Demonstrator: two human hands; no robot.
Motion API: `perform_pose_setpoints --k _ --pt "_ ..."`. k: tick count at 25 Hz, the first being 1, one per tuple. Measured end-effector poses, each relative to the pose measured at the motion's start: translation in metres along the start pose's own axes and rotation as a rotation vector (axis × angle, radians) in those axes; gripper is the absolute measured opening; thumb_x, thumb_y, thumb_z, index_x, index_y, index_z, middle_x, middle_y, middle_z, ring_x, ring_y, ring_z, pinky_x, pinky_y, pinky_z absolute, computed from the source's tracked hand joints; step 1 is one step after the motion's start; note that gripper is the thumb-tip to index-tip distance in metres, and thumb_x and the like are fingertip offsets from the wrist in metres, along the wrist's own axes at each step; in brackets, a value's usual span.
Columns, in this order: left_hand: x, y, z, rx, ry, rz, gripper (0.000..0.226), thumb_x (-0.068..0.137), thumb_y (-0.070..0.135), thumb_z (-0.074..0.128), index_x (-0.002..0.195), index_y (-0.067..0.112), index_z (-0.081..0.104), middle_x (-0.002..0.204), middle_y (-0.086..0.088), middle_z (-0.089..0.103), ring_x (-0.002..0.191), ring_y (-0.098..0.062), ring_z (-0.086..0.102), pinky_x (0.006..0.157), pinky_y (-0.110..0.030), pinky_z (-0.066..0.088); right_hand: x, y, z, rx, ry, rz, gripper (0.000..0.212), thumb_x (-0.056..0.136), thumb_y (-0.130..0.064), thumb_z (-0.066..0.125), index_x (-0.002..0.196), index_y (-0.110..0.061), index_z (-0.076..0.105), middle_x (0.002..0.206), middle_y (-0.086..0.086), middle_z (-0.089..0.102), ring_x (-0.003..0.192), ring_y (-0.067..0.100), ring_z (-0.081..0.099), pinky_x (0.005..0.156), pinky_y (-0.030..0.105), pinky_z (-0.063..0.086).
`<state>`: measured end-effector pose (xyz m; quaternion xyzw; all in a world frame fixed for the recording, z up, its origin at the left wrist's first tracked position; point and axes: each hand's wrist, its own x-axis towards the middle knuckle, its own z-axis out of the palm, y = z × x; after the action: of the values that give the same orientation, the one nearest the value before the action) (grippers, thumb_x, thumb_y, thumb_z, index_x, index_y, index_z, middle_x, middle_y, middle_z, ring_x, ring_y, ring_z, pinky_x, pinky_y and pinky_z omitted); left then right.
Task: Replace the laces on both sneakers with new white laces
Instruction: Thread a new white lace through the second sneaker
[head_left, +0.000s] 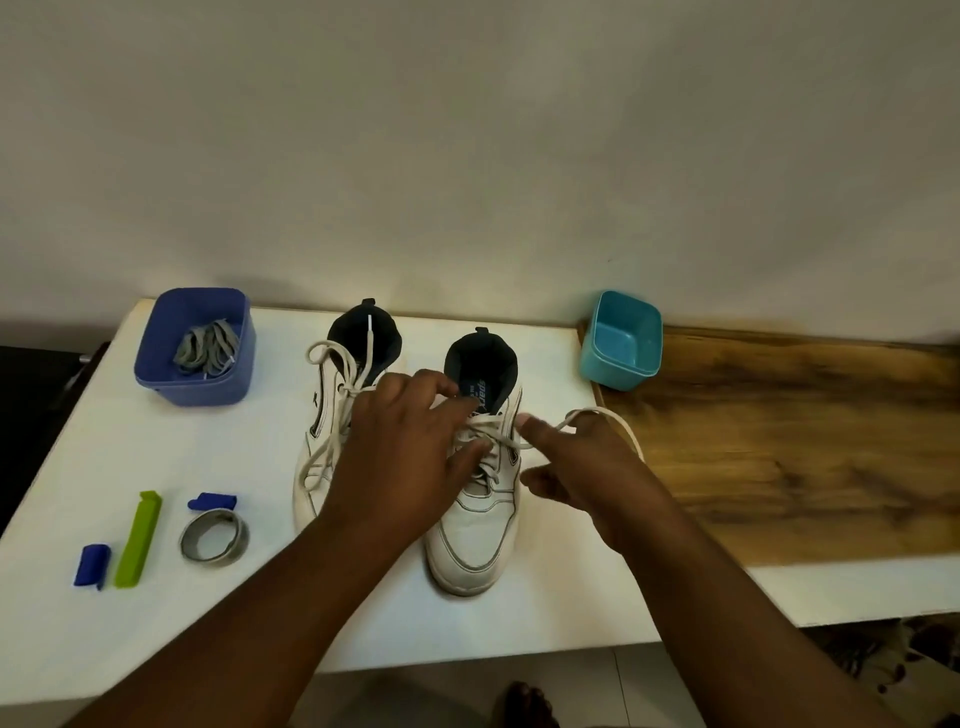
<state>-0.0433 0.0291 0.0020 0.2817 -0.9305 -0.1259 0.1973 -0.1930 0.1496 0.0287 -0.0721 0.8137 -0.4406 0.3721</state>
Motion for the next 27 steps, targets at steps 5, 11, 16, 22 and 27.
perform_pose_setpoints --k 5,11,16,22,27 --pt "0.002 -0.007 0.014 -0.067 0.053 0.005 0.013 0.092 0.034 0.069 0.103 0.03 0.075 0.103 0.009 0.064 0.094 -0.02 0.053 0.079 -0.04 0.046 0.004 0.012 0.006 -0.761 0.186 -0.351 0.041 0.086 -0.056 0.074 0.11 -0.024 0.067 0.097 -0.006 0.071 0.086 0.014 0.067 0.078 0.035 0.057" --pt "0.002 -0.004 0.013 -0.175 0.029 -0.01 0.009 0.098 0.032 0.06 0.099 0.025 0.065 0.098 0.005 0.061 0.089 -0.018 0.053 0.076 -0.042 0.049 -0.002 0.011 0.022 -0.793 0.111 -0.631 0.023 0.097 -0.045 0.066 0.112 -0.029 0.07 0.106 -0.007 0.063 0.095 0.012 0.06 0.078 0.03 0.05" --pt "0.005 -0.004 0.014 -0.374 -0.017 -0.08 0.012 0.102 0.033 0.054 0.106 0.029 0.065 0.095 0.01 0.06 0.082 -0.01 0.056 0.071 -0.033 0.049 -0.004 0.007 0.016 -0.724 0.017 -0.786 0.01 0.102 -0.037 0.058 0.097 -0.028 0.056 0.093 -0.007 0.06 0.079 0.01 0.055 0.069 0.033 0.051" --pt "0.005 -0.01 0.019 -0.519 -0.093 -0.089 0.018 0.101 0.039 0.056 0.111 0.031 0.069 0.094 0.012 0.062 0.08 -0.004 0.059 0.071 -0.03 0.049 -0.002 0.003 0.013 -0.638 0.105 -1.01 0.011 0.101 -0.018 0.058 0.107 -0.025 0.064 0.094 -0.007 0.066 0.082 0.011 0.06 0.071 0.03 0.053" --pt "0.007 -0.008 0.02 -0.609 -0.077 -0.156 0.014 0.099 0.036 0.058 0.101 0.03 0.071 0.09 0.012 0.064 0.079 -0.003 0.061 0.074 -0.035 0.052 0.015 0.015 0.027 -0.42 0.235 -0.853 0.012 0.098 -0.018 0.068 0.107 -0.024 0.074 0.107 -0.01 0.065 0.089 0.005 0.062 0.077 0.022 0.053"
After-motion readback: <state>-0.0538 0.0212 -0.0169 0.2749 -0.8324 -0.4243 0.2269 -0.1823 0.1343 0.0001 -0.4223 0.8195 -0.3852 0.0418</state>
